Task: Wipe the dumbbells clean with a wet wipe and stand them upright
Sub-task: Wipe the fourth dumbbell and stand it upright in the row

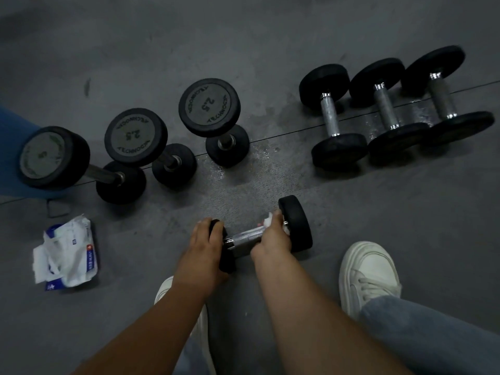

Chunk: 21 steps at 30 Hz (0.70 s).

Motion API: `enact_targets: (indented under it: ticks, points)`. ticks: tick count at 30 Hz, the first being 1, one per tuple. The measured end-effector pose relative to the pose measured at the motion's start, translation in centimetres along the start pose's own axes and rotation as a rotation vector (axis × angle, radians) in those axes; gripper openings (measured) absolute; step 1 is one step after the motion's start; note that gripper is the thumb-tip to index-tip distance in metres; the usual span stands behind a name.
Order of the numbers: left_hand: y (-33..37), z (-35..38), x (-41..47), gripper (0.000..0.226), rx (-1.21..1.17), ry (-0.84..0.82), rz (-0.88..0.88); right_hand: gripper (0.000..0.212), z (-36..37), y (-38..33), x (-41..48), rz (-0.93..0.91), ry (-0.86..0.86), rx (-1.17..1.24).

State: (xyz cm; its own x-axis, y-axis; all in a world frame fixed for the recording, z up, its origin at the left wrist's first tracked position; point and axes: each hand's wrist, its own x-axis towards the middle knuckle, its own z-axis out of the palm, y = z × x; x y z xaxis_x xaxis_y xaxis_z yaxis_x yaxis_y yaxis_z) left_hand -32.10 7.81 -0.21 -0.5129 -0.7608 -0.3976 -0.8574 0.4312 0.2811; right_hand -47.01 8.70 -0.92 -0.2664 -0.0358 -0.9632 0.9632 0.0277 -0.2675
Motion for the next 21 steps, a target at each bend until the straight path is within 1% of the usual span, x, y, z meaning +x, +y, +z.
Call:
enact_targets:
  ticks: [2,4,7,8,9,11,13,15,18,20,21]
  points:
    - [-0.2,0.3,-0.1,0.107,-0.014,0.011,0.007,0.028,-0.9,0.3,-0.5,0.01,0.039,0.008]
    - [-0.2,0.4,-0.2,0.103,-0.017,0.027,0.014,0.029,-2.1,0.4,-0.6,0.021,-0.006,-0.025]
    - [0.0,0.1,-0.1,0.104,0.001,0.001,0.0,0.028,-1.1,-0.2,0.0,0.094,-0.105,-0.072]
    - [0.0,-0.1,0.0,0.105,0.003,0.0,-0.001,0.031,-0.4,-0.6,-0.3,0.119,-0.121,-0.061]
    - [0.0,-0.2,0.0,0.105,0.003,-0.002,-0.004,0.033,0.0,-0.7,-0.1,0.125,-0.089,-0.061]
    - [0.1,-0.4,0.0,0.106,0.008,-0.02,-0.011,0.032,-0.2,-0.1,0.4,0.088,-0.024,-0.079]
    - [0.0,-0.2,-0.2,0.107,0.024,-0.033,-0.021,0.031,-1.0,0.4,-0.1,0.043,-0.054,-0.112]
    - [0.0,0.0,-0.3,0.107,0.027,-0.029,-0.016,0.029,-0.8,0.2,0.5,0.084,-0.063,-0.091]
    - [0.1,-0.1,-0.2,0.109,0.013,-0.047,-0.017,0.037,0.6,-1.2,1.0,0.182,-0.141,-0.112]
    - [0.1,-0.3,0.0,0.11,0.011,-0.047,-0.025,0.038,0.4,-0.9,1.3,0.157,-0.08,-0.132]
    - [0.1,-0.2,0.0,0.11,0.015,-0.048,-0.028,0.032,0.0,-0.5,1.2,0.117,-0.042,-0.139]
